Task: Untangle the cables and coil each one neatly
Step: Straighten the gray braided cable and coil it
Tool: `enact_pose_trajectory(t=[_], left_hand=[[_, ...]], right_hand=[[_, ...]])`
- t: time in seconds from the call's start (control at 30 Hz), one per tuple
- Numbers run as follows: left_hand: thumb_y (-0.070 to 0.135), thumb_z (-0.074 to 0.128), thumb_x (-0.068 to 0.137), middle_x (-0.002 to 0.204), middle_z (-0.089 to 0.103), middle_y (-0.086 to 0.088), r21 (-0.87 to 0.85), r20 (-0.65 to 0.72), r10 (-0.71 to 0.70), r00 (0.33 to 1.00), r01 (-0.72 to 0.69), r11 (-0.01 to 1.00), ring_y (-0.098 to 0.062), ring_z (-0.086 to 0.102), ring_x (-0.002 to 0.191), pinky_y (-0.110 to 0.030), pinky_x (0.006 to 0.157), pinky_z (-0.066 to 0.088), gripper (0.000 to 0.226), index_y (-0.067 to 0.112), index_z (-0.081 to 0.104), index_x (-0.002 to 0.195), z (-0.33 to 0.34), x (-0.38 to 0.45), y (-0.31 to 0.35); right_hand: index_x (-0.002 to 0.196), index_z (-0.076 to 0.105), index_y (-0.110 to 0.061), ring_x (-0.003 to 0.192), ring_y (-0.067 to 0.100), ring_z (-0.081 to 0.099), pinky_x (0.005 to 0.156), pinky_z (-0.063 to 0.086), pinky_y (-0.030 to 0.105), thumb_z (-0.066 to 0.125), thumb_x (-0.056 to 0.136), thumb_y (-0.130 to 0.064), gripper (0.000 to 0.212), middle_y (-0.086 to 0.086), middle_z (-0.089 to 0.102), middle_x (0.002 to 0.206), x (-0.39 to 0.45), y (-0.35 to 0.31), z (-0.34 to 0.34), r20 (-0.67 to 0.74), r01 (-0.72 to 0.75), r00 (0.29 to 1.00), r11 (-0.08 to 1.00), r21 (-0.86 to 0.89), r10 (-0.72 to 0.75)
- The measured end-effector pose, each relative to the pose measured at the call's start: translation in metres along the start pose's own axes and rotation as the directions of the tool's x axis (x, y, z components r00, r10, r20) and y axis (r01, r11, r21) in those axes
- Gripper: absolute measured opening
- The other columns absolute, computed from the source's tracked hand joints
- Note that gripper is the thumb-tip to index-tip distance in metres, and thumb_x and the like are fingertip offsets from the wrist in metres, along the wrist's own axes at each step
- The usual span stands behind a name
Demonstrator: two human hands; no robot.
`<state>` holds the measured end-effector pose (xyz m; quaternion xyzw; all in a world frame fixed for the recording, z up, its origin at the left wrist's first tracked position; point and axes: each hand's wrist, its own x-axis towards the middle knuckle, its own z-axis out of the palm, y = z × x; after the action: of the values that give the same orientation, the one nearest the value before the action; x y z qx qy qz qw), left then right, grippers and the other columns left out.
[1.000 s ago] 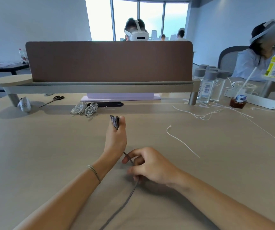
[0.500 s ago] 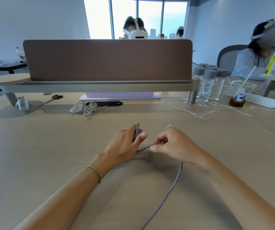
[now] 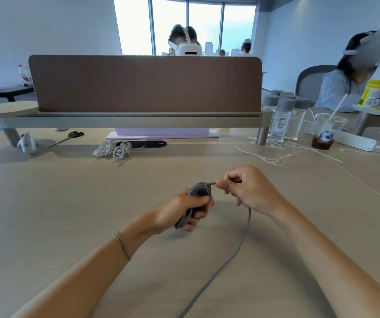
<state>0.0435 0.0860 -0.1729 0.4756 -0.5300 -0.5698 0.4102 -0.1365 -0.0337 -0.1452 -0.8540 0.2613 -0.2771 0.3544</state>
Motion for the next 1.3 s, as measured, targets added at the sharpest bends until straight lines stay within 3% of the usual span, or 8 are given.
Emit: enact_pose_trajectory(t=[0.2, 0.47, 0.67, 0.77, 0.93, 1.03, 1.17, 1.3], left_hand=[[0.013, 0.033, 0.093, 0.078, 0.045, -0.009, -0.467, -0.163, 0.016, 0.987, -0.091, 0.880, -0.014, 0.029, 0.055, -0.024, 0.048, 0.031, 0.050, -0.005, 0.057, 0.133, -0.003, 0.004, 0.000], [0.017, 0.034, 0.098, 0.123, 0.068, -0.024, -0.536, -0.444, -0.003, 0.896, -0.263, 0.802, -0.036, 0.060, 0.119, -0.052, 0.110, 0.039, 0.032, 0.006, 0.063, 0.095, -0.008, 0.011, -0.001], [0.025, 0.045, 0.105, 0.078, 0.057, -0.008, -0.349, -0.781, -0.069, 0.620, -0.342, 0.873, -0.019, 0.050, 0.052, -0.028, 0.045, 0.044, 0.020, 0.013, 0.048, 0.090, -0.022, 0.014, -0.001], [0.029, 0.043, 0.107, 0.070, 0.045, -0.002, -0.131, -0.885, 0.007, 0.465, -0.264, 0.956, -0.014, 0.036, 0.045, -0.026, 0.044, 0.034, 0.024, 0.017, 0.042, 0.085, -0.031, 0.013, -0.002], [0.039, 0.044, 0.103, 0.064, 0.043, 0.001, 0.214, -0.916, 0.236, 0.325, -0.100, 0.972, -0.017, 0.039, 0.054, -0.036, 0.059, 0.036, 0.033, 0.019, 0.038, 0.077, -0.043, 0.010, -0.002], [0.047, 0.043, 0.103, 0.067, 0.049, 0.003, 0.436, -0.861, 0.394, 0.323, 0.068, 0.897, -0.015, 0.045, 0.061, -0.038, 0.061, 0.033, 0.036, 0.021, 0.040, 0.078, -0.041, 0.005, -0.001], [0.064, 0.034, 0.098, 0.068, 0.055, 0.001, 0.646, -0.738, 0.497, 0.456, 0.266, 0.716, -0.017, 0.051, 0.061, -0.037, 0.055, 0.033, 0.045, 0.024, 0.039, 0.078, -0.040, 0.002, -0.007], [0.081, 0.009, 0.087, 0.073, 0.060, -0.002, 0.728, -0.641, 0.442, 0.628, 0.313, 0.610, -0.026, 0.058, 0.070, -0.038, 0.061, 0.044, 0.069, 0.024, 0.047, 0.082, -0.040, 0.005, -0.014]], right_hand=[[0.083, 0.066, -0.027, 0.054, 0.026, 0.061, 0.058, 0.051, 0.042, 0.066, 0.097, -0.033, 0.015, 0.005, 0.063, 0.057, 0.003, 0.012, 0.021, -0.106, -0.023, 0.994, 0.980, -0.198, 0.002], [0.093, 0.070, -0.025, 0.087, 0.030, 0.066, 0.071, 0.049, 0.037, 0.054, 0.097, -0.037, 0.021, 0.002, 0.073, 0.087, -0.012, -0.004, 0.065, 0.027, 0.043, 0.999, 0.814, -0.579, -0.034], [0.102, 0.069, -0.025, 0.068, 0.014, 0.060, 0.066, 0.048, 0.031, 0.066, 0.089, -0.024, 0.014, -0.005, 0.066, 0.070, -0.034, -0.035, 0.092, 0.220, 0.046, 0.975, 0.958, -0.283, 0.018], [0.106, 0.072, -0.016, 0.060, 0.008, 0.061, 0.066, 0.047, 0.020, 0.068, 0.089, -0.011, 0.017, -0.003, 0.070, 0.065, -0.033, -0.040, 0.089, 0.351, -0.156, 0.930, 0.981, 0.114, 0.107], [0.109, 0.062, -0.005, 0.084, 0.030, 0.069, 0.089, 0.060, 0.040, 0.051, 0.099, 0.002, 0.016, 0.010, 0.062, 0.079, -0.033, -0.048, 0.078, 0.634, -0.604, 0.768, 0.436, 0.667, 0.093], [0.097, 0.059, -0.008, 0.062, 0.022, 0.063, 0.068, 0.060, 0.035, 0.043, 0.101, -0.005, 0.017, 0.007, 0.051, 0.075, -0.026, -0.042, 0.073, 0.684, -0.694, 0.719, 0.181, 0.697, 0.121], [0.101, 0.065, -0.008, 0.044, 0.005, 0.021, 0.041, 0.020, 0.017, 0.042, 0.106, -0.017, 0.024, -0.004, 0.033, 0.062, -0.019, -0.037, 0.050, 0.615, -0.622, 0.746, 0.599, 0.505, 0.255], [0.084, 0.072, -0.010, 0.046, 0.005, 0.031, 0.046, 0.024, 0.021, 0.060, 0.100, -0.018, 0.021, -0.013, 0.040, 0.050, -0.019, -0.043, 0.017, 0.338, -0.272, 0.919, 0.948, 0.165, 0.204]])
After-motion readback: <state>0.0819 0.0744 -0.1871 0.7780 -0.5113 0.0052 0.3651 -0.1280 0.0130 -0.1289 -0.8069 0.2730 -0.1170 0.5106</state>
